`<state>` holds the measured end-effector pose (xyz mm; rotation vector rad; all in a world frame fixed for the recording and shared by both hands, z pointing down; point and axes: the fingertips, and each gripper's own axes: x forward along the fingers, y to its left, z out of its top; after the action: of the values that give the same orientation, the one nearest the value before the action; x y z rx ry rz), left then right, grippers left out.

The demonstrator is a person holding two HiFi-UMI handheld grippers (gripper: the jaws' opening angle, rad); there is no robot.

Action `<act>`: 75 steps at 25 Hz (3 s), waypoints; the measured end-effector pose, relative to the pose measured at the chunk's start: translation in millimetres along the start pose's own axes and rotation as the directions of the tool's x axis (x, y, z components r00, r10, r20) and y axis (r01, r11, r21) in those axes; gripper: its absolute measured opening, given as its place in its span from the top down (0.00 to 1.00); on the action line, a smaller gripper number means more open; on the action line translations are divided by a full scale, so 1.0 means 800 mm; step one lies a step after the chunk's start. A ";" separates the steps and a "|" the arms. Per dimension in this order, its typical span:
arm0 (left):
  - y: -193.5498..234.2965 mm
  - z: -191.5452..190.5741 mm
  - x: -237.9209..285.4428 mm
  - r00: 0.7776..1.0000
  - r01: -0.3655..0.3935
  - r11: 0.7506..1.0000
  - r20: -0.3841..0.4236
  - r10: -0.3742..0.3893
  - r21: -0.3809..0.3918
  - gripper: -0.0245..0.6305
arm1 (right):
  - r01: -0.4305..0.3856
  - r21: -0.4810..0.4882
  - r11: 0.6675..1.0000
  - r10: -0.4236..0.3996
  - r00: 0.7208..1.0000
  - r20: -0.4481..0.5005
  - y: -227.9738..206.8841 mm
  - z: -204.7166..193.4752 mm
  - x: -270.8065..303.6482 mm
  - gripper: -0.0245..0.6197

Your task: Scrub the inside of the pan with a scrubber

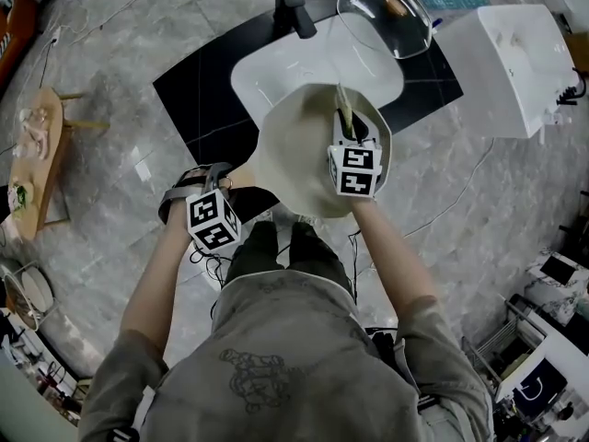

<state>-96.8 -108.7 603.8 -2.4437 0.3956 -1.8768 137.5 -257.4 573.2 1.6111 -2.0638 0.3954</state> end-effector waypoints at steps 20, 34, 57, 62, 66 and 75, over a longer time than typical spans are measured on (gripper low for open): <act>-0.006 0.002 0.002 0.999 0.019 1.000 0.045 -0.019 -0.008 0.71 | -0.594 -0.256 0.762 0.581 0.803 -0.132 0.194 -0.021 -0.015 0.84; -0.009 0.003 0.001 0.998 0.014 1.000 0.053 -0.013 -0.013 0.71 | -0.857 -0.215 0.468 0.775 0.515 -0.365 0.232 -0.069 -0.118 0.84; -0.009 0.004 0.001 0.999 -0.012 1.000 0.051 0.012 -0.003 0.71 | -0.444 -0.478 0.758 0.400 0.895 -0.198 0.075 0.054 -0.102 0.84; -0.008 0.004 0.002 0.998 -0.015 1.000 0.055 0.015 0.000 0.71 | -0.177 -0.603 0.778 0.129 0.984 -0.123 0.027 0.055 -0.048 0.84; -0.007 0.004 0.002 0.998 -0.018 1.000 0.056 0.017 0.003 0.71 | -0.107 -0.626 0.772 0.025 0.990 -0.138 0.008 0.028 -0.008 0.84; -0.008 0.004 0.001 0.997 -0.008 1.000 0.075 0.008 0.002 0.71 | -0.191 -0.680 0.708 0.079 0.978 -0.192 0.051 -0.016 0.022 0.84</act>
<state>-92.6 -103.4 604.9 -2.4980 0.3985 -1.7746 97.8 -255.0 596.1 0.9363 -1.8825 -0.2138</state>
